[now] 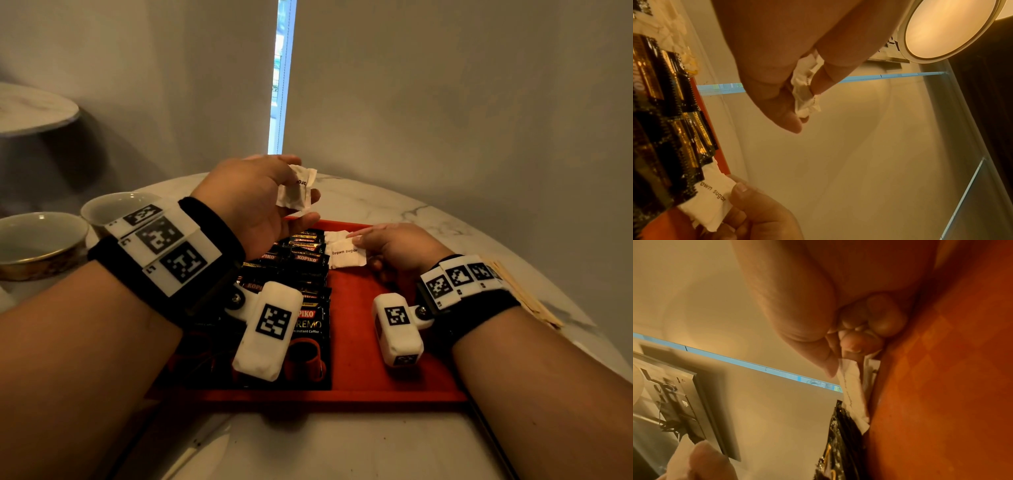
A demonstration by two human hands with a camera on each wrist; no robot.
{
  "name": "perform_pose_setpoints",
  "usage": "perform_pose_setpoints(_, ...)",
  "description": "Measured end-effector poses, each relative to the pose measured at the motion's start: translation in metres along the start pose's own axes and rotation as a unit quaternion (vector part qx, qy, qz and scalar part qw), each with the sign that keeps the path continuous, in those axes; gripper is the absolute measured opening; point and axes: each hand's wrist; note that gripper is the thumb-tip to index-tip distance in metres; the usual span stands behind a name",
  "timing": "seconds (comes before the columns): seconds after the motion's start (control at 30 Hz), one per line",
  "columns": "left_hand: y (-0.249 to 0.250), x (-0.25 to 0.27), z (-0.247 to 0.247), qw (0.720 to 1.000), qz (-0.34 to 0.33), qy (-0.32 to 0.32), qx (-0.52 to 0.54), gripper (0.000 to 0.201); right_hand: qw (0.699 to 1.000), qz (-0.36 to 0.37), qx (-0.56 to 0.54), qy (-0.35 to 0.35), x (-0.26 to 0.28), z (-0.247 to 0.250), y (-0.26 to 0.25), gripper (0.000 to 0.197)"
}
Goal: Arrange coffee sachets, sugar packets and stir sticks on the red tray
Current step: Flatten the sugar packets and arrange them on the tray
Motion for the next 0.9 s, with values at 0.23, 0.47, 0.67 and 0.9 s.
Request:
perform_pose_setpoints(0.23,0.0,-0.005,0.005,0.999,-0.022,-0.004,-0.037,0.019,1.0,-0.001,0.009,0.014,0.004,-0.001,-0.004,0.014)
perform_pose_setpoints(0.47,-0.003,-0.009,0.006,0.998,-0.036,-0.006,-0.055,0.018,1.0,-0.01,-0.013,0.02,0.006,-0.004,-0.006,0.013)
perform_pose_setpoints(0.67,-0.005,-0.01,0.005,0.998,-0.034,-0.01,-0.043,0.016,1.0,-0.007,0.001,0.026,0.009,-0.001,-0.01,0.018)
perform_pose_setpoints(0.9,-0.005,-0.008,0.003,0.999,-0.034,-0.017,-0.02,0.016,0.998,-0.006,-0.008,0.06,0.012,0.001,-0.015,0.016)
Point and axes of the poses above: each hand's wrist, its own x-axis away from the middle knuckle, its own z-axis out of the back of the hand, y = z × x, and after that the axes turned 9 degrees about y, right-handed
